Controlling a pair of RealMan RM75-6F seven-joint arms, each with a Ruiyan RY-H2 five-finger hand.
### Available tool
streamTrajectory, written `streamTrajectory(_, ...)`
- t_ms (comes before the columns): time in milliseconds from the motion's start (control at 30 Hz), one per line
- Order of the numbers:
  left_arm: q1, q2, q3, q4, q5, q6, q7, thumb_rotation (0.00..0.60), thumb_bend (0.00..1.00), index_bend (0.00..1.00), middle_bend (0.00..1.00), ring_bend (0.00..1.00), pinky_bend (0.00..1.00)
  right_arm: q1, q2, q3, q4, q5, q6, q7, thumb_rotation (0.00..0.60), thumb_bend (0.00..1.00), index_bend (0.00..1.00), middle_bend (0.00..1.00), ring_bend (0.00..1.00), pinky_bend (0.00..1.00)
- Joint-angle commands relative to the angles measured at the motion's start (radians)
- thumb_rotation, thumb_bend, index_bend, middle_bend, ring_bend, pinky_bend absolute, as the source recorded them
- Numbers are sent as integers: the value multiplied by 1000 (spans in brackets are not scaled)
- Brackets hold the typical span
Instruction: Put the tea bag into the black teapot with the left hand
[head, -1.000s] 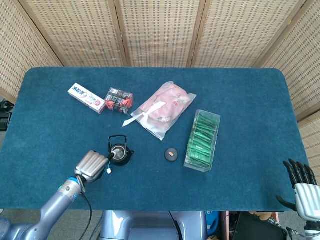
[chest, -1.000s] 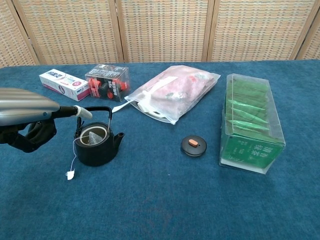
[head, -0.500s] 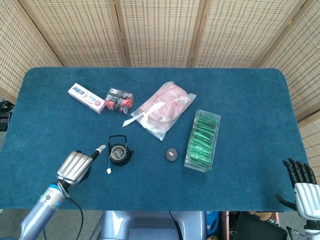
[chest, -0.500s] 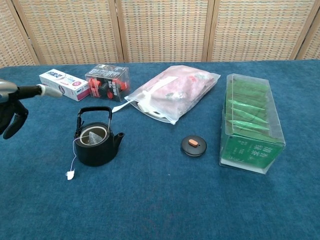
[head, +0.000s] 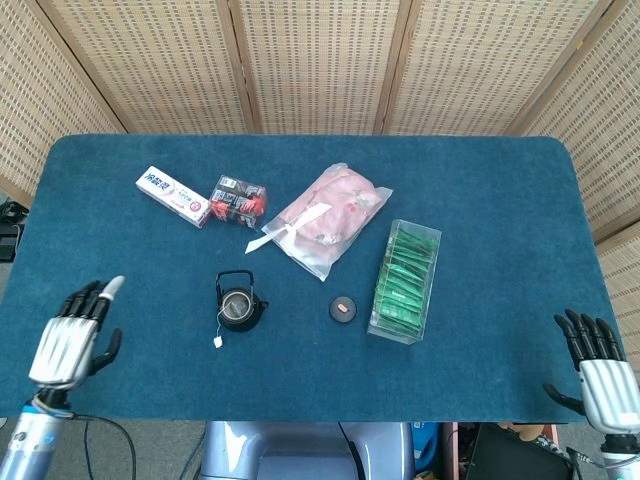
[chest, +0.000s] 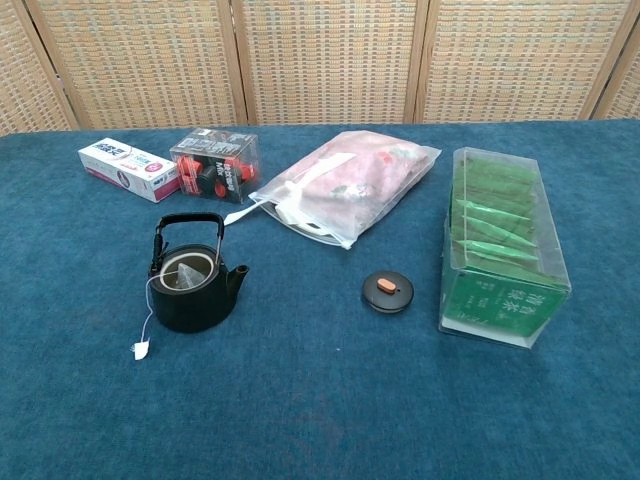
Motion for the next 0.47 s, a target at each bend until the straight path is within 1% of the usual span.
streamTrajectory(33, 64, -10, -4, 44, 31, 41, -66, 600, 476, 0, 0, 0, 0, 4, 1, -2, -7, -10, 2, -5, 600, 71, 91, 125, 0, 84)
streamTrajectory(167, 113, -14, -9, 84, 48, 60, -106, 600, 462, 0, 0, 0, 0, 9, 3, -5, -14, -22, 5, -11, 600, 71, 92, 122, 0, 84)
streamTrajectory(467, 182, -9, -15, 113, 73, 76, -138, 600, 462, 0, 0, 0, 0, 14, 6, -7, -35, -27, 3, -39, 600, 72, 92, 122, 0, 84)
